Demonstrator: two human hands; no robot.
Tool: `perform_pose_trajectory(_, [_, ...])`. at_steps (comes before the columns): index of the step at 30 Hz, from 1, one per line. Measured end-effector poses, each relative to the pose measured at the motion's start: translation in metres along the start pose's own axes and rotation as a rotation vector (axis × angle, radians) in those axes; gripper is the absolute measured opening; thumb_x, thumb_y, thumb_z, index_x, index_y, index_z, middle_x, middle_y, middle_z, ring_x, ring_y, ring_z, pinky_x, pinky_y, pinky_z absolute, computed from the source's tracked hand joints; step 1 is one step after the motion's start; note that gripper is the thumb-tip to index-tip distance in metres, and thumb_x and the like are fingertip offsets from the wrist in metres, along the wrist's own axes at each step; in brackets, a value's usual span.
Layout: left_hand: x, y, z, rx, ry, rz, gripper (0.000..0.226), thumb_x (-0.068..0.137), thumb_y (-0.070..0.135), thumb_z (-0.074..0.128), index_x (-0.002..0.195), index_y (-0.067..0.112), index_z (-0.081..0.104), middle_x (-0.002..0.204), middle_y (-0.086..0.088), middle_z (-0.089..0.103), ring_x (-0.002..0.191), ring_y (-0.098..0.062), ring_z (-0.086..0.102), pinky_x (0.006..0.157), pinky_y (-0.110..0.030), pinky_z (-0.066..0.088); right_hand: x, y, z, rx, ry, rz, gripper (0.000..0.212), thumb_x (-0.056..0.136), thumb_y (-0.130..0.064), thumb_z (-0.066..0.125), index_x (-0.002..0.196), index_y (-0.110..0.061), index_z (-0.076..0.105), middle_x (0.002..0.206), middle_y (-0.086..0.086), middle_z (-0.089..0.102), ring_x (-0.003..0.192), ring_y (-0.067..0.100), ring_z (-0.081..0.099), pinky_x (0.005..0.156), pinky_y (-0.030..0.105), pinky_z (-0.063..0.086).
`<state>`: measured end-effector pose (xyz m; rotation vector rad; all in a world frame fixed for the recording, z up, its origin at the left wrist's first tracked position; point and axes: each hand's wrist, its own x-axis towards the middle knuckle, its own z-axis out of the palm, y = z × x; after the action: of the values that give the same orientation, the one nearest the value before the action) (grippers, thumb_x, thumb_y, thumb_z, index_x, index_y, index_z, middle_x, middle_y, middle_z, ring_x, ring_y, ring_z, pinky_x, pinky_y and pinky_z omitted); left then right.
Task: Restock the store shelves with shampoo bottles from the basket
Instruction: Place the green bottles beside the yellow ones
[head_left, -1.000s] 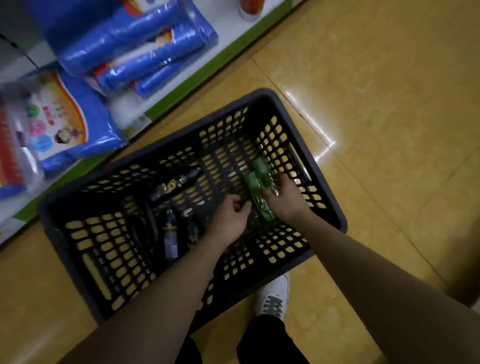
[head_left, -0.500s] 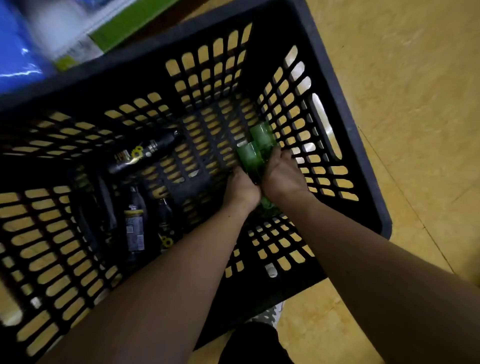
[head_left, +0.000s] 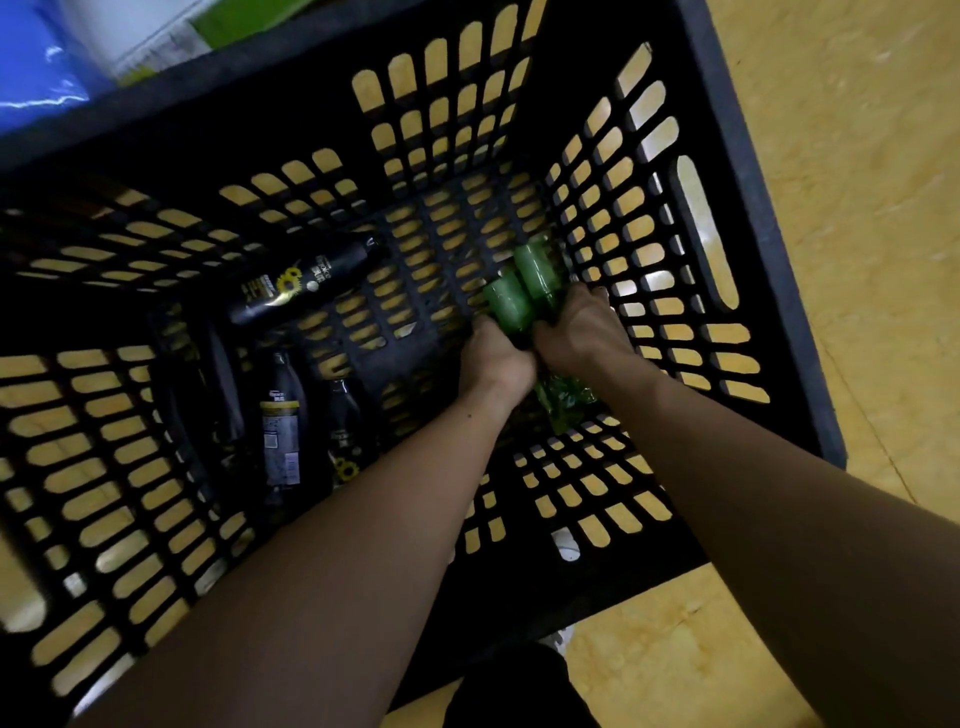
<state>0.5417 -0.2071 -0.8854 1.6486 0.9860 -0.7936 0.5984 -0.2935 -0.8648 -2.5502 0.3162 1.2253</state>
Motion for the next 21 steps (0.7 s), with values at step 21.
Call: perform_pose_trajectory(21, [-0.158,0.035,-0.162,-0.544,-0.088,0.173,0.066,0.083,0.069,0.061,0.140,0.041,0.044,0.148,0.008,0.049,0.132,-0.012,0.047,0.113,-0.049,0.036,-0.169,-0.078,-0.071,0.920,-0.236,-0.205,0.093,0.074,-0.069,0.072,0.151,-0.029,0.038,0.151,-0.003,0.047,0.131,0.021,0.053,0.111,0.051,0.042])
